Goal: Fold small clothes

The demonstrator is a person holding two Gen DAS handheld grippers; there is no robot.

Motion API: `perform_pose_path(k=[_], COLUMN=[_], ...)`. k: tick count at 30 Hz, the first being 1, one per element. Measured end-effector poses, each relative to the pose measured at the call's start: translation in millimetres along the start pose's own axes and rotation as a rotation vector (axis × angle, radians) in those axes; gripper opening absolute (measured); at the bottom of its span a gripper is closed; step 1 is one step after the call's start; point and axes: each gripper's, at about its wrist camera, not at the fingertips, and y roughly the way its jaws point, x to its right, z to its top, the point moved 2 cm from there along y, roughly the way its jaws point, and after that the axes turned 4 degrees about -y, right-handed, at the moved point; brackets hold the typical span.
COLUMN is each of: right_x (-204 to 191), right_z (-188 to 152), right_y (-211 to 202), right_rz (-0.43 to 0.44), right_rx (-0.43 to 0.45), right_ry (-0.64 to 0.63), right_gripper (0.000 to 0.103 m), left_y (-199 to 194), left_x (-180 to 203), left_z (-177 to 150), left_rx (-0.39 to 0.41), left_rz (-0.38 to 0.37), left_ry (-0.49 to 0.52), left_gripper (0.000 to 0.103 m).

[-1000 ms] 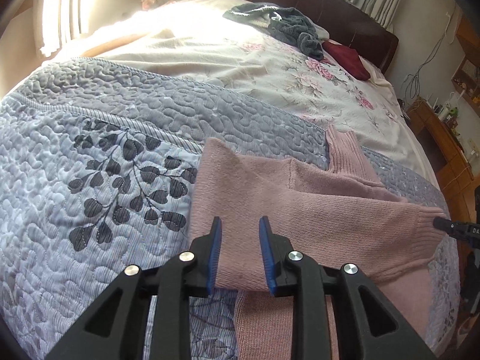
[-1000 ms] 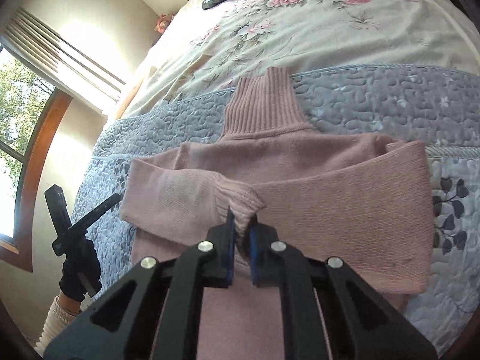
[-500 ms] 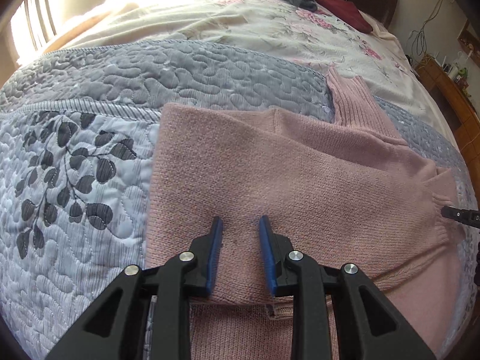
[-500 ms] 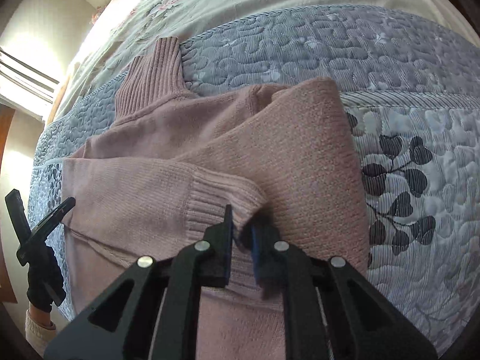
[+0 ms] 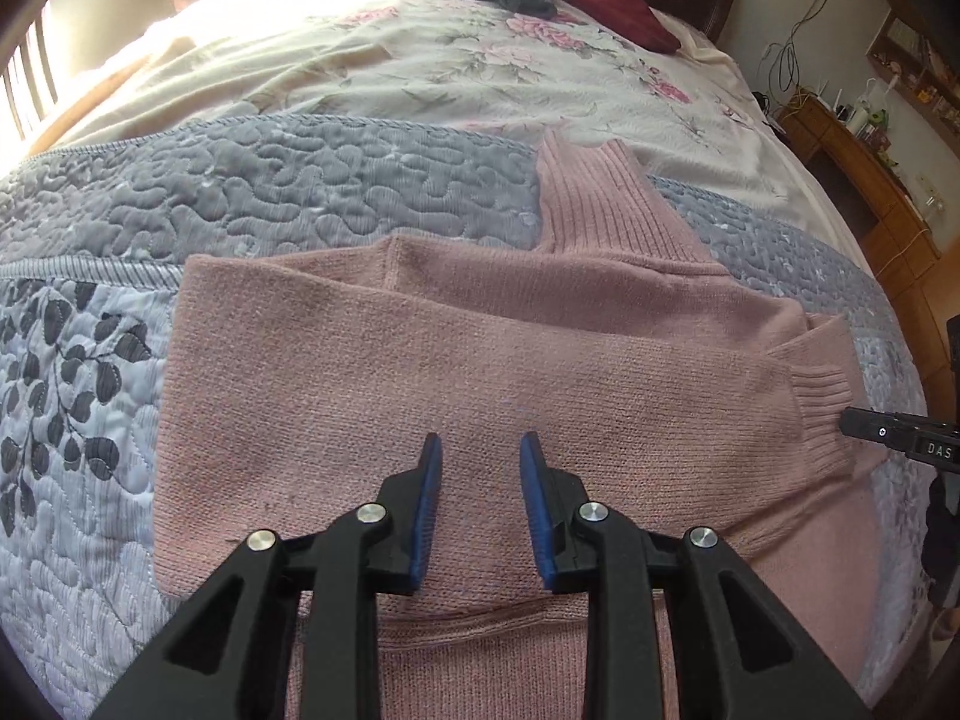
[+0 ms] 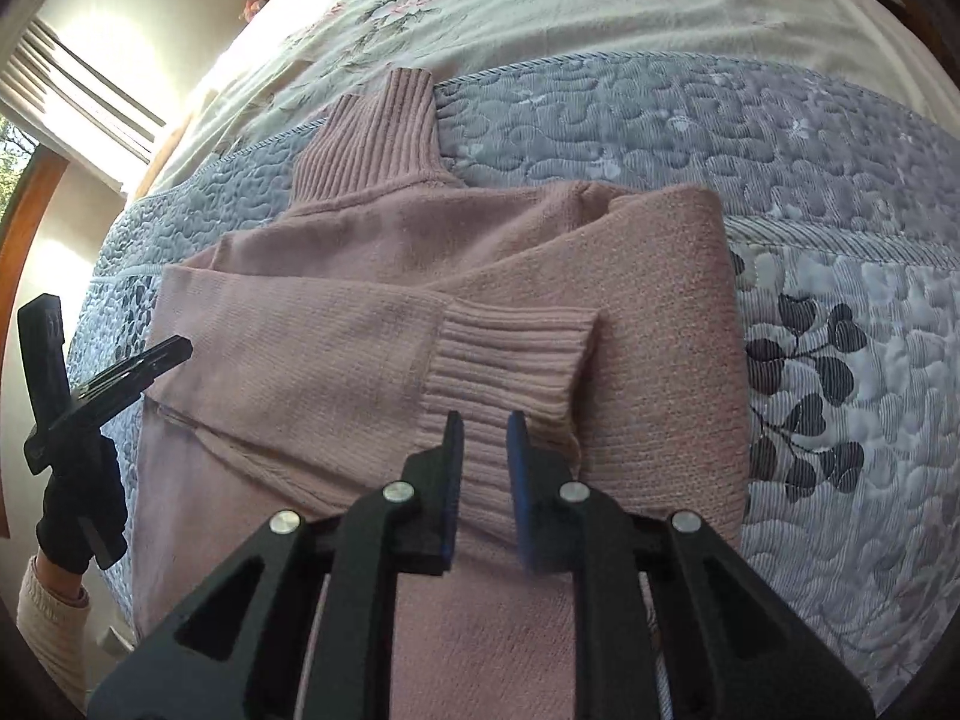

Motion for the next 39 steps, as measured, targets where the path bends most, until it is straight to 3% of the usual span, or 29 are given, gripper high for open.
perform_pose_path(k=[2, 5, 8, 12, 14, 17, 19, 22, 26, 30, 39], right_x=[14.1, 25.2, 21.9, 7.2, 2.3, -7.7, -12.5, -19.3, -23.5, -21.8, -17.8], right_z=[-5.6, -8.5, -5.2, 16.0, 38.4, 81.4, 109.3, 141.9, 171.1, 184.2, 197.7], right_y=[10.7, 14.0, 12.3, -9.0, -18.9, -17.7, -7.3, 14.1, 42.0, 67.5, 109.1], right_rz=[0.012, 0.078, 0.072, 0.118, 0.159, 0.152, 0.175, 0.187, 0.188, 0.192, 0.237], right_rx=[-0.020, -0.016, -0.034, 0.015, 0.052, 0.076, 0.070, 0.055, 0.045, 0.028, 0.010], right_ry=[0.036, 0.079, 0.059, 0.010, 0.014, -0.002, 0.001, 0.000, -0.015, -0.019, 0.028], right_gripper=[0.008, 0.008, 0.008, 0.022, 0.030, 0.039, 0.043, 0.044, 0.048, 0.052, 0.054], left_y=[10.1, 10.9, 9.6, -6.7, -17.3, -17.6, -2.9, 23.9, 58.7, 83.3, 114.4], left_x=[-9.3, -16.6, -16.6, -6.0, 3.0, 18.9, 27.5, 33.4, 43.7, 47.7, 48.1], left_z=[-3.1, -3.9, -2.1, 13.0, 33.3, 72.2, 96.7, 123.1, 141.9, 148.3, 152.9], left_rx=[-0.022, -0.018, -0.029, 0.001, 0.047, 0.088, 0.058, 0.033, 0.001, -0.014, -0.044], left_rz=[-0.014, -0.045, -0.049, -0.060, -0.081, -0.097, -0.149, -0.196, -0.200, -0.187, -0.258], left_ry=[-0.029, -0.054, -0.052, -0.028, -0.016, 0.006, 0.001, -0.048, -0.038, -0.025, -0.078], left_gripper=[0.026, 0.025, 0.025, 0.025, 0.028, 0.036, 0.042, 0.042, 0.042, 0.042, 0.041])
